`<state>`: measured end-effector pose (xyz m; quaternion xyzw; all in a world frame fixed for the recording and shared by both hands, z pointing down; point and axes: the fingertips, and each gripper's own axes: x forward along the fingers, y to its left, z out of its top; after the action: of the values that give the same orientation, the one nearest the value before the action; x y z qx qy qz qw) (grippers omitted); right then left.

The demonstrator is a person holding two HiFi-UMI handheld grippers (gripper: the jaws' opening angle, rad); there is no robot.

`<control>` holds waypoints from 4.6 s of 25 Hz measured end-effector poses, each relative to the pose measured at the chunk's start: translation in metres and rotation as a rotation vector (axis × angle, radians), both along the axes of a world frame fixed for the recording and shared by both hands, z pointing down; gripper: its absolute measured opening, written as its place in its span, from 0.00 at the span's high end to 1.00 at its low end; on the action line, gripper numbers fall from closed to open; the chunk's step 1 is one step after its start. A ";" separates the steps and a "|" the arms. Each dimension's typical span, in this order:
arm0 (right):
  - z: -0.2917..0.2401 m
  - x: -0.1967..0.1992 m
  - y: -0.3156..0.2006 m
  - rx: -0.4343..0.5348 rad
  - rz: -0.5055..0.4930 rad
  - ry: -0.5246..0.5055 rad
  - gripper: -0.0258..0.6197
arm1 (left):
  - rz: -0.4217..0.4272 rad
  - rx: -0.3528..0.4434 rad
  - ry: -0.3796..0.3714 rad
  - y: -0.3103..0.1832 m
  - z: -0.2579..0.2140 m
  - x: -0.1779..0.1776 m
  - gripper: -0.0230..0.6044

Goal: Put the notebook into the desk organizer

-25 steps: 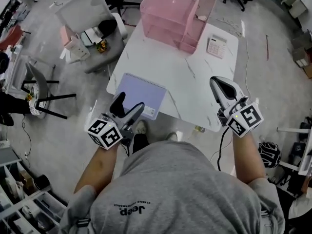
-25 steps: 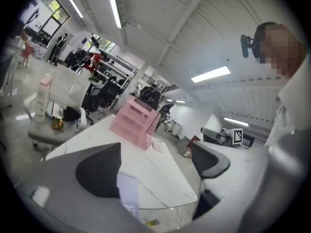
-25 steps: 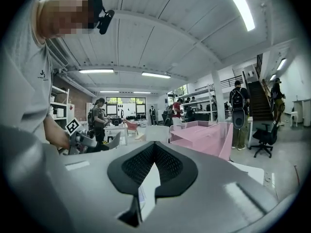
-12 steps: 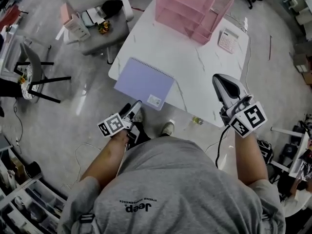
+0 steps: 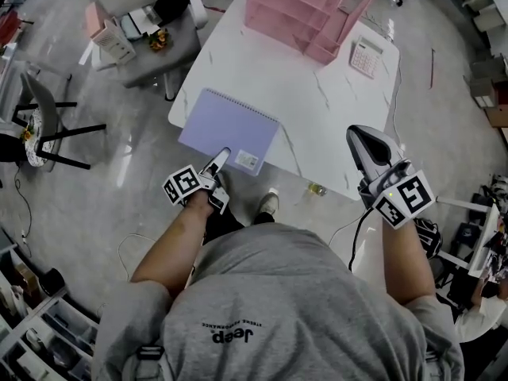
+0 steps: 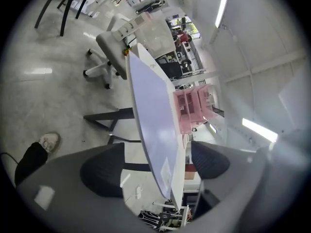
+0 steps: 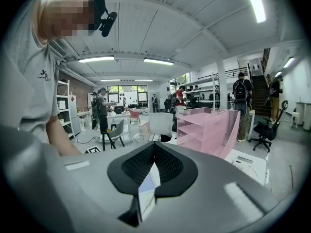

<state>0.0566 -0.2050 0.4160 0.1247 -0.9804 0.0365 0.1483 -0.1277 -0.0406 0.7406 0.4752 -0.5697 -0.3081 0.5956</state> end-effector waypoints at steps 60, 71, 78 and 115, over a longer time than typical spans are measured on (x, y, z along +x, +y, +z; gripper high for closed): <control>-0.051 -0.018 -0.054 0.080 0.423 -0.040 0.96 | 1.240 0.461 -0.174 -0.254 -0.221 -0.022 0.82; -0.056 -0.020 -0.062 0.088 0.504 0.005 0.96 | 1.240 0.397 -0.142 -0.297 -0.196 -0.062 0.82; -0.054 -0.022 -0.071 0.085 0.522 0.022 0.96 | 1.232 0.276 -0.114 -0.320 -0.169 -0.075 0.82; -0.050 -0.028 -0.075 0.057 0.505 0.024 0.96 | 0.731 0.063 -0.213 -0.434 -0.179 -0.140 0.78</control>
<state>0.0288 -0.2801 0.3656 0.3702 -0.9169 0.0434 0.1427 -0.2676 -0.4744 0.5614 0.6943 -0.4115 -0.0416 0.5889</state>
